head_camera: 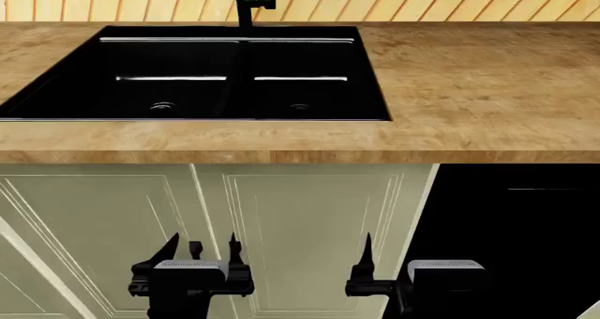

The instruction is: Pick up the bowl with donut and place it on the tray. Pick up the cupcake and place it on the tray.

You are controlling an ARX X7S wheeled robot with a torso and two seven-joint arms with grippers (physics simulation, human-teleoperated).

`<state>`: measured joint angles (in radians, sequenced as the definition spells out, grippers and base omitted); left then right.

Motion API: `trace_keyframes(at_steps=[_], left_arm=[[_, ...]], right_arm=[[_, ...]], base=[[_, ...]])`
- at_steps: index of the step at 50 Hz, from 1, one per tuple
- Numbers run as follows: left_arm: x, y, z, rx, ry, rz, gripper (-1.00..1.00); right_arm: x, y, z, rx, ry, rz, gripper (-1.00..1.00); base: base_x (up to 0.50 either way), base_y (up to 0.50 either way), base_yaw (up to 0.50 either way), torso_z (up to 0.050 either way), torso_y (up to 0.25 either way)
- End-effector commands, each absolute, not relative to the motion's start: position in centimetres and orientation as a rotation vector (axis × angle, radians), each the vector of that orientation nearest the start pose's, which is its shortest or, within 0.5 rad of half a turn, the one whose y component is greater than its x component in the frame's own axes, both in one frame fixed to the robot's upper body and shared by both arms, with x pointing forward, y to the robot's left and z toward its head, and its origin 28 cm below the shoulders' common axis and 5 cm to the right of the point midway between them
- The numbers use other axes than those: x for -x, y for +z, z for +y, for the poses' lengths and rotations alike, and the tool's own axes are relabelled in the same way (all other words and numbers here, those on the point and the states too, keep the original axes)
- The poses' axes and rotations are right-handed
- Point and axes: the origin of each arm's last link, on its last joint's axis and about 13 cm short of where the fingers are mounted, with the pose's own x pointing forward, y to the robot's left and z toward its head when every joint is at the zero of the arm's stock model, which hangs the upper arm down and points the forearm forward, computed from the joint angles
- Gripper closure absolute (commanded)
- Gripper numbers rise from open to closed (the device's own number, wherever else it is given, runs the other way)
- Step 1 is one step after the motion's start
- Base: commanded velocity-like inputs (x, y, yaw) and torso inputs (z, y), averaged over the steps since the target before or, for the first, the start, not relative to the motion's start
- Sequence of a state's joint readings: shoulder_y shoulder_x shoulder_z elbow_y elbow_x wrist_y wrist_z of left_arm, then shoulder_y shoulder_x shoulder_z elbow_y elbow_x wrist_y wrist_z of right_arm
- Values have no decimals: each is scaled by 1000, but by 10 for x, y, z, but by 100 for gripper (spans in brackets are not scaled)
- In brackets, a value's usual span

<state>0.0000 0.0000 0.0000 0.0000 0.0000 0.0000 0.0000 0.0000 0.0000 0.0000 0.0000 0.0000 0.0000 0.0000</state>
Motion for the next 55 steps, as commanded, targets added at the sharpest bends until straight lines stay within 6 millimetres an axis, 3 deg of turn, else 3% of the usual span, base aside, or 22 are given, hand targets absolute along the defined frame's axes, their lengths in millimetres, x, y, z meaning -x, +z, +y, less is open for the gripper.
trace_keyframes(at_steps=[1,12,55], left_arm=[[-211,13,206,1,1,-1,-100],[-212,13,207,2,3,1,-100],[-210,15,205,0,1,-1,-100]], right_arm=[[-211,12,-97,2,2,-1,-100],[-217,6,-99,2,6,6,-100],[-207,11,-97,-10,9,14,-100]], base=[[0,0,0,0,0],[0,0,0,0,0],[-9,-500,0,0,0]])
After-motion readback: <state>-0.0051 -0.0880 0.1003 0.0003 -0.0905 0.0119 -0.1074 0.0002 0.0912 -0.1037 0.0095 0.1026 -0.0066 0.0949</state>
